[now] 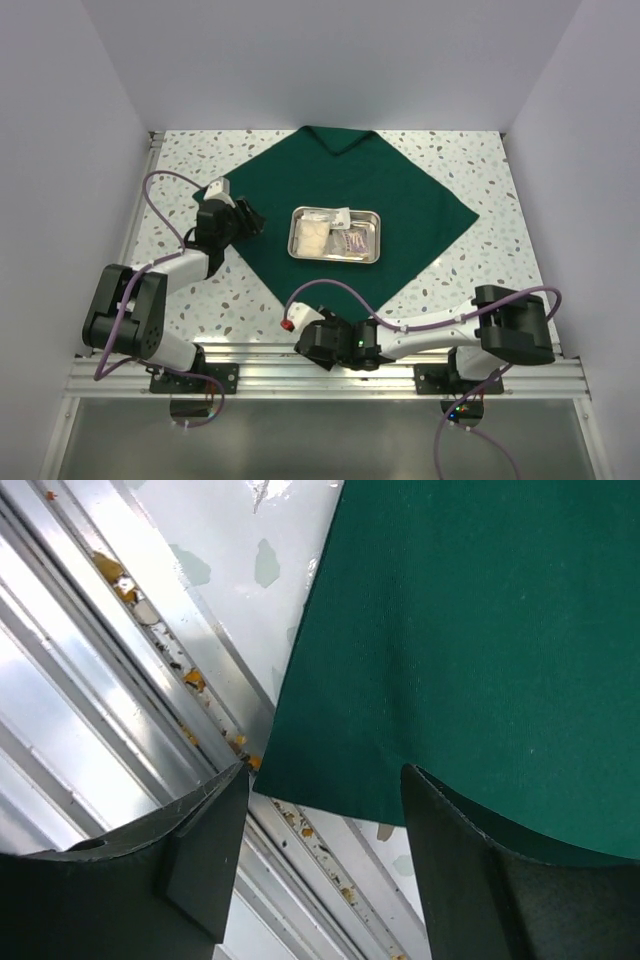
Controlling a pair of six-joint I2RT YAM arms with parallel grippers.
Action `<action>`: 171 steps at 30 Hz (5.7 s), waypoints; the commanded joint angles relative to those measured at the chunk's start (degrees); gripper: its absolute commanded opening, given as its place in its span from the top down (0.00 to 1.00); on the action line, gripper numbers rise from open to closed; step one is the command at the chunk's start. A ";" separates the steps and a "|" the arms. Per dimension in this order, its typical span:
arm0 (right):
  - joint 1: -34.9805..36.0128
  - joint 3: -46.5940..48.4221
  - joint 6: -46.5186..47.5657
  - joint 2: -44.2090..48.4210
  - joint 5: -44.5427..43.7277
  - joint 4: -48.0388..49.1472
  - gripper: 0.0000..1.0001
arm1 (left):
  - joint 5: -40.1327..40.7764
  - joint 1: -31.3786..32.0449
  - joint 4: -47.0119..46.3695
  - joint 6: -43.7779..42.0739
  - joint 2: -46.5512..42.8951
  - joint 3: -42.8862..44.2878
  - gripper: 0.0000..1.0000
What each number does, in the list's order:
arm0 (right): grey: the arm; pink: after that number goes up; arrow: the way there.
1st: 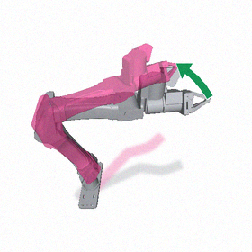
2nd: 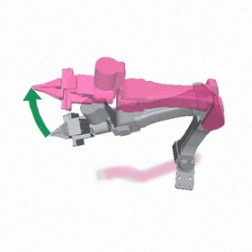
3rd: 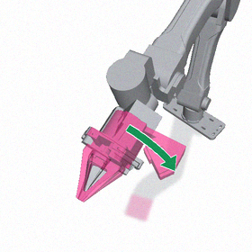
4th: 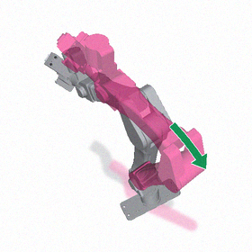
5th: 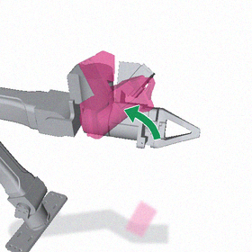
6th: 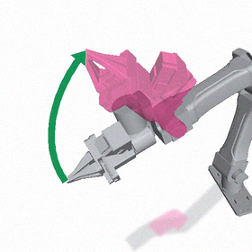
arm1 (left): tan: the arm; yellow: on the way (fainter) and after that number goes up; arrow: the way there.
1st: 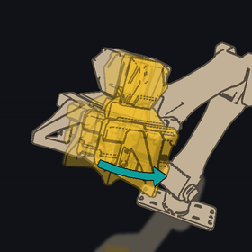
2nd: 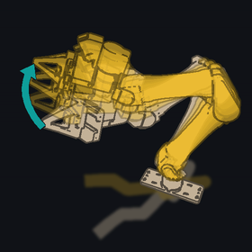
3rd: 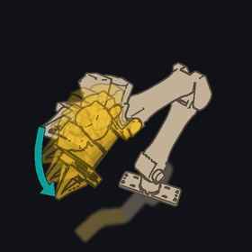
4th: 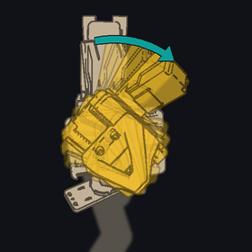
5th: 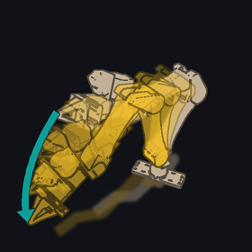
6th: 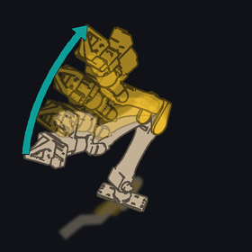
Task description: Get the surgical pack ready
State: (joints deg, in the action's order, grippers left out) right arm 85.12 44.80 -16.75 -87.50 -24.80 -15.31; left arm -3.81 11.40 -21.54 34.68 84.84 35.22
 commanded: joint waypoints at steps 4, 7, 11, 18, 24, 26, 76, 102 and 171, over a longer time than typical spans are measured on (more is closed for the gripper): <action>0.39 2.93 -0.03 -2.76 -4.47 0.81 0.38 | 1.00 0.38 -1.14 -1.89 -1.08 0.46 0.40; 0.92 2.93 -0.12 -3.02 -3.86 1.07 0.38 | 0.83 0.38 -1.14 -1.89 -0.73 0.55 0.40; 1.54 2.75 -0.91 -3.90 -3.59 0.98 0.39 | 0.74 0.38 -1.14 -1.89 -0.46 0.72 0.40; 1.98 3.28 -2.23 -5.22 -6.23 -0.42 0.60 | 0.74 0.38 -1.05 -1.89 -0.29 0.73 0.40; 2.06 2.93 -2.41 -4.34 -8.07 -0.95 0.89 | 0.56 0.38 -1.14 -1.89 0.06 0.90 0.39; 1.98 3.19 -2.49 -3.99 -8.34 -0.95 0.95 | 0.56 0.38 -1.22 -1.98 0.15 0.90 0.39; -48.73 27.63 9.19 -6.28 38.51 -1.30 1.00 | -37.49 9.96 -31.11 -0.84 15.44 3.36 0.55; -52.87 22.97 6.29 -5.48 42.46 9.16 0.52 | -36.97 10.13 -28.21 -2.16 15.09 4.33 1.00; -60.60 45.64 4.01 -27.10 41.67 1.69 1.00 | -0.32 9.70 3.96 -9.27 19.22 19.70 0.64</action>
State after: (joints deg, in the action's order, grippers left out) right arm 24.69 87.18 -13.72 -114.80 16.21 -13.34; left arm -4.49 21.30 -18.33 27.42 103.18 51.88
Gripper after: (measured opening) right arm 0.015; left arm 0.383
